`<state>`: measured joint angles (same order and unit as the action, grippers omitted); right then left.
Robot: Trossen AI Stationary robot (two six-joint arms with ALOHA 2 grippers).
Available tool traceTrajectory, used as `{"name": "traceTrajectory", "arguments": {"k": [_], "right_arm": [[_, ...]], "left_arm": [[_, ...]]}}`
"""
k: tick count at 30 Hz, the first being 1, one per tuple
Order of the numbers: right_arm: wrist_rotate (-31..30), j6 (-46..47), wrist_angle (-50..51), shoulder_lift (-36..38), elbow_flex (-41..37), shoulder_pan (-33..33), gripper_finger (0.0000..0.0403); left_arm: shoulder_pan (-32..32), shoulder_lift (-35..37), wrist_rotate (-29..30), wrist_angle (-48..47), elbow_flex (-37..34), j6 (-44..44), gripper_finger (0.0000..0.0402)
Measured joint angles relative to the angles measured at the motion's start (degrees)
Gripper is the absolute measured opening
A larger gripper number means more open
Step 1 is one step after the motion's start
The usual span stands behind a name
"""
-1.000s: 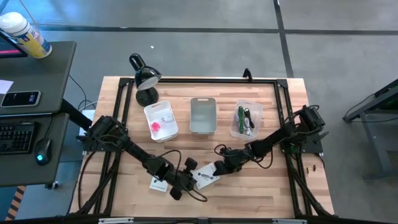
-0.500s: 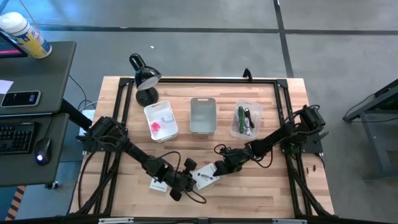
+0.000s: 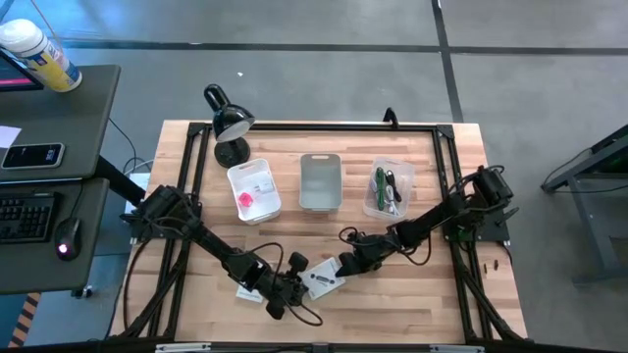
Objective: Pick and place items into bin
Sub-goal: Put the right white card reader box into the gray bin
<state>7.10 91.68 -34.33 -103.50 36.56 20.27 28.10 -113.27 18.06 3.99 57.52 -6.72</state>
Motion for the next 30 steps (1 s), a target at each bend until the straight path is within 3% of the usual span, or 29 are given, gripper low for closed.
{"name": "traceTrajectory", "arguments": {"k": [12,22,25,30], "right_arm": [[-0.31,-4.31,-0.38,-0.22,3.51,-0.02,0.0123],[-1.41,-4.71,0.78,-0.17,3.53,0.85,0.0035],[-2.22,-4.68,0.58,-0.17,3.53,1.12,0.0037],[-2.30,-4.70,-1.87,-0.09,3.57,1.11,0.0084]], "left_arm": [[0.20,-0.24,-0.84,-0.20,-0.09,0.10,0.0000],[0.13,-0.24,0.00,-0.09,-0.07,-0.37,0.0000],[0.11,-0.24,0.31,-0.09,-0.04,-0.37,0.0000],[-0.17,-0.26,0.94,-0.09,-0.04,-0.38,0.0000]]}}
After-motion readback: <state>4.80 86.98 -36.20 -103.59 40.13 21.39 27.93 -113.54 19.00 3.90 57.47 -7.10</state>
